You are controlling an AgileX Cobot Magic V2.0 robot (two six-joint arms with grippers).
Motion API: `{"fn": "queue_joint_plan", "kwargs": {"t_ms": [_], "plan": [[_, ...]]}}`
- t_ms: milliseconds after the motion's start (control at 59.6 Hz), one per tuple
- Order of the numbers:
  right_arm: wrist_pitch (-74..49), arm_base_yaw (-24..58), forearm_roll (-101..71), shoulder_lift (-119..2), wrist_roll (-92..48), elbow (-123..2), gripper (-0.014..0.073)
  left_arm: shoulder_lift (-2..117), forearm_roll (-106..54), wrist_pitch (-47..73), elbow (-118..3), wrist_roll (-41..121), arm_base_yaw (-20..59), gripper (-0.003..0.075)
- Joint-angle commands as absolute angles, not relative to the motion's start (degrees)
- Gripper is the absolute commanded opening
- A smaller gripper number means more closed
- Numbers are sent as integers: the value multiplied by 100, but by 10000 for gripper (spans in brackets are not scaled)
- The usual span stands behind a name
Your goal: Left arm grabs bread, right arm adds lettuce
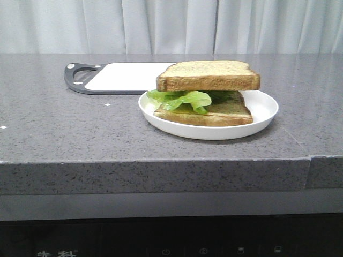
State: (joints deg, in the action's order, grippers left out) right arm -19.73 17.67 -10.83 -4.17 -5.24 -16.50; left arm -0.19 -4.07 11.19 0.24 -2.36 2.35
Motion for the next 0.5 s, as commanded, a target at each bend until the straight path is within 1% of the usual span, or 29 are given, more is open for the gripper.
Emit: {"fn": "queue_joint_plan", "kwargs": {"t_ms": [0,201,285,386,487], "plan": [[-1506,1743,-1054,-481,-546,-1792,-60,-128,-447,616,55,-277,237,-21],[-1476,1743,-1074,-481,-540,-1779,-60,-128,-447,616,55,-277,237,-21],[-1205,1694,-1074,-474,-468,-1671,-60,-128,-447,616,55,-277,237,-21],[-929,1391,-1074,-460,-373,-1435,-60,-128,-447,616,55,-277,237,-21],[-687,914,-1074,-370,-373,-1036,-60,-128,-447,616,55,-277,237,-21]]}}
